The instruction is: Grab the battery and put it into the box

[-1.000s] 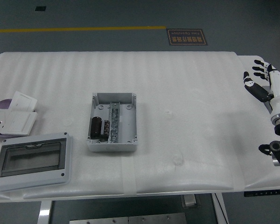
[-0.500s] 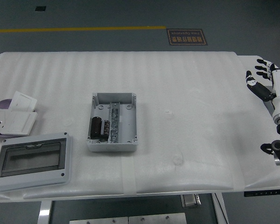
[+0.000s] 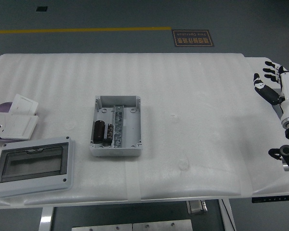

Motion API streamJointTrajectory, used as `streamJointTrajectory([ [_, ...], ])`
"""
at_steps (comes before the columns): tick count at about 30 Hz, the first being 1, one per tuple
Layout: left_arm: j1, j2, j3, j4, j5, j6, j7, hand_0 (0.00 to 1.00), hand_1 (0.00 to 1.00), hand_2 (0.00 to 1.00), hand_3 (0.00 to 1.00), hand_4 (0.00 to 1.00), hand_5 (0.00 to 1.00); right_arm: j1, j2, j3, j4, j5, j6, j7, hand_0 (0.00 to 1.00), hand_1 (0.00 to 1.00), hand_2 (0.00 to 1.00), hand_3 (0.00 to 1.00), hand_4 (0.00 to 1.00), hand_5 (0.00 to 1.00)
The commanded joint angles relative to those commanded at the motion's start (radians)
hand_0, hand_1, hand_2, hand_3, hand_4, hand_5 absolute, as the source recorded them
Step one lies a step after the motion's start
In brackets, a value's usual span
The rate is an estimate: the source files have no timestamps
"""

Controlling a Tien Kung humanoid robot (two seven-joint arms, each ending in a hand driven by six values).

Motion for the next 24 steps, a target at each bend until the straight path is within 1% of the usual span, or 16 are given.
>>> streamJointTrajectory([
  [14, 0.001, -0.006, 0.008, 0.002, -0.015, 0.003, -0.005, 0.612, 0.678, 0.578, 0.561, 0.582, 0.527, 0.000, 0.004, 0.000, 0.000, 0.011, -0.004, 0.013, 0.818, 0.736, 0.784, 0.832, 0.585, 0.355],
  [23, 0.003, -0.006, 0.018, 0.002, -0.024, 0.006, -0.007, 0.612, 0.678, 0.578, 0.561, 0.583, 0.524, 0.000, 0.007, -0.004, -0.003, 0.043, -0.031, 0.051, 0.819, 0.739, 0.784, 0.831, 0.581, 0.350],
  [24, 0.003, -0.006, 0.018, 0.002, -0.023, 0.007, -0.007, 0.612, 0.678, 0.578, 0.561, 0.584, 0.521, 0.000, 0.007, -0.006, -0.003, 0.045, -0.031, 0.053, 0.815, 0.759, 0.790, 0.840, 0.602, 0.366],
])
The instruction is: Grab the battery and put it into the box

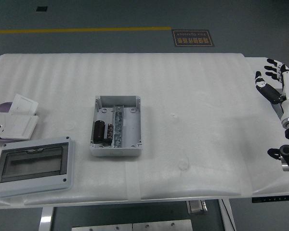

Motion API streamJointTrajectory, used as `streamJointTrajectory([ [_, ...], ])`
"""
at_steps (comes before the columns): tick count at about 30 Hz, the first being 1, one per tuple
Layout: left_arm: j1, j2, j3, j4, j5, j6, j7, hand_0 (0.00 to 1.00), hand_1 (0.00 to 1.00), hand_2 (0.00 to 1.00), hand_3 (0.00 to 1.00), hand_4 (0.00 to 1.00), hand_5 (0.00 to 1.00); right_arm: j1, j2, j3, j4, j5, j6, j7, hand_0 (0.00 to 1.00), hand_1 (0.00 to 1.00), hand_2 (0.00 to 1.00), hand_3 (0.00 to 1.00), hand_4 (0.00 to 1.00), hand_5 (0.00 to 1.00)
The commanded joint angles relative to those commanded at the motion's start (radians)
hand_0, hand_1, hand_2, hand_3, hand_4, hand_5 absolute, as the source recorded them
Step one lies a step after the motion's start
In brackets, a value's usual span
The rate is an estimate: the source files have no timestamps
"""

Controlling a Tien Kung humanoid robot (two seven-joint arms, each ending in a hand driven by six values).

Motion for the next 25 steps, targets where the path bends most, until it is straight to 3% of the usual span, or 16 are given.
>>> streamJointTrajectory([
  [14, 0.002, -0.007, 0.023, -0.001, -0.019, 0.011, -0.001, 0.612, 0.678, 0.579, 0.575, 0.610, 0.538, 0.004, 0.006, -0.022, 0.001, 0.012, 0.006, 0.000, 0.794, 0.767, 0.799, 0.858, 0.623, 0.388],
  [25, 0.031, -0.008, 0.157, 0.009, -0.238, 0.059, -0.077, 0.613, 0.677, 0.583, 0.584, 0.616, 0.534, 0.018, 0.023, -0.037, 0.005, 0.052, 0.008, 0.027, 0.790, 0.764, 0.796, 0.850, 0.608, 0.373],
])
